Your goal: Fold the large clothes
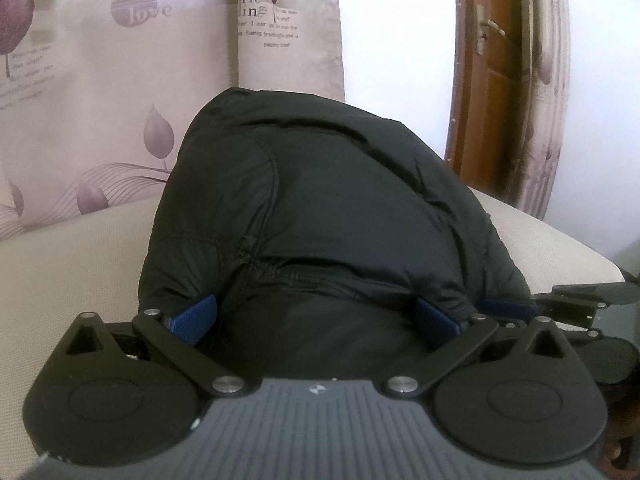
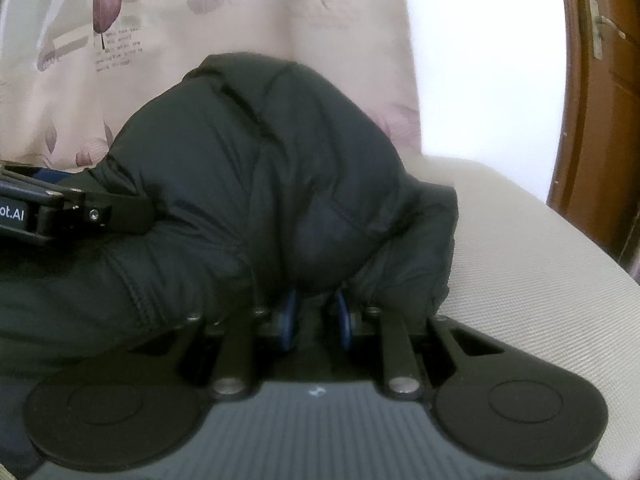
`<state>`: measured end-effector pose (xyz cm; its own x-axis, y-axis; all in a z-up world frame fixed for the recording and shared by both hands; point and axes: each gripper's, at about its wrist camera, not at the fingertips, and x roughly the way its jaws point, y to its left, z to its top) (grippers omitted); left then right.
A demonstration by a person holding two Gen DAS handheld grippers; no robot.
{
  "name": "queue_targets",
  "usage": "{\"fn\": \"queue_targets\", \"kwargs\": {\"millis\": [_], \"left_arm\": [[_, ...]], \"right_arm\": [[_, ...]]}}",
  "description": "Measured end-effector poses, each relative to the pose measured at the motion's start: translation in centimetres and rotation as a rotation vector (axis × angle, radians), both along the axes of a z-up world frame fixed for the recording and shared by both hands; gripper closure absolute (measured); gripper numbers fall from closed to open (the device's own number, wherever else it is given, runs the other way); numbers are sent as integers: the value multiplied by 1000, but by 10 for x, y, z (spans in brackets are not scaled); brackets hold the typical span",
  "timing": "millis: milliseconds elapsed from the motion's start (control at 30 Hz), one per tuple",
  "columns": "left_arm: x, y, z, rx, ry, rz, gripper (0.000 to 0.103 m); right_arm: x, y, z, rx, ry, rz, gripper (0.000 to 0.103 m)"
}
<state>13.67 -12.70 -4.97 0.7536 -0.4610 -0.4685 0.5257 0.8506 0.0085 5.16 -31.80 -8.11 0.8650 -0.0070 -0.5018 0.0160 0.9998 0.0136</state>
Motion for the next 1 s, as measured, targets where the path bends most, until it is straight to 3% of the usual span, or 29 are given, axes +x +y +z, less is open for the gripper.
{"fn": "queue_targets", "kwargs": {"millis": [567, 733, 800, 900, 933, 1000], "left_arm": [[-6, 6, 12, 6, 14, 14, 0], [-6, 45, 40, -142, -27, 40, 0], [3, 59, 49, -149, -33, 47, 0], [24, 68, 47, -107, 3, 39, 0], [33, 74, 44, -125, 28, 35, 0], [49, 86, 38, -176, 91, 36, 0]], "right_arm": [[3, 7, 13, -29, 79, -39, 76], [0, -1, 12, 21, 64, -57, 64], [-3, -5, 10, 55, 50, -61, 61], [-9, -12, 13, 91, 24, -79, 47], [-13, -15, 15, 108, 7, -85, 43], [-23, -23, 19, 144, -34, -110, 25]]}}
